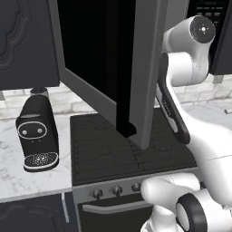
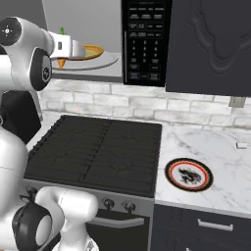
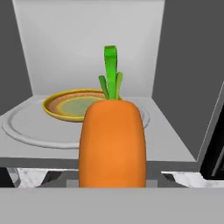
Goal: Pick the carrot from the counter and place it in the microwave. Then turn on the microwave.
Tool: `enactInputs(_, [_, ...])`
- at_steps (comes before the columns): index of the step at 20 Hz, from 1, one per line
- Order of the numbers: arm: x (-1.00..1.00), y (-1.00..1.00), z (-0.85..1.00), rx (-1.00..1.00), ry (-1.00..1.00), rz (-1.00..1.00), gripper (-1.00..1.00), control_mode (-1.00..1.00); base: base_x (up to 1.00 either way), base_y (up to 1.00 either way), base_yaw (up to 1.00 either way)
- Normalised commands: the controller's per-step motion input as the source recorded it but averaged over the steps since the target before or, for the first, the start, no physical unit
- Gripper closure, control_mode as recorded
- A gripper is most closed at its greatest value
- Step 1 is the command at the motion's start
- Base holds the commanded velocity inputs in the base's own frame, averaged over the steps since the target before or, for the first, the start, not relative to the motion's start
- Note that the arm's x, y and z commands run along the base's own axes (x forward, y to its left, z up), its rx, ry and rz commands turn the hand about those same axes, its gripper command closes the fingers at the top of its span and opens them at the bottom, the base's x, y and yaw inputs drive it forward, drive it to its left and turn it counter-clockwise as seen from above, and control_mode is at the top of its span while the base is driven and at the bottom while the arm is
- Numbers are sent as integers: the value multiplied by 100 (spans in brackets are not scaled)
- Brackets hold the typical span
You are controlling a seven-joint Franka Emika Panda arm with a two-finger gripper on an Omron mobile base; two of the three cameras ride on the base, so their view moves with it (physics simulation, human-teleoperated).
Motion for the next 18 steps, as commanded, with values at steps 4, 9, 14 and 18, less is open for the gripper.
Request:
enactInputs(4, [44, 19, 0, 0, 0, 0, 100, -100, 0, 0, 0])
enactInputs(9, [41, 15, 3, 0, 0, 0, 100, -100, 0, 0, 0])
enactInputs(14, [43, 8, 0, 0, 0, 0, 100, -100, 0, 0, 0])
enactInputs(18, [27, 7, 0, 0, 0, 0, 100, -100, 0, 0, 0])
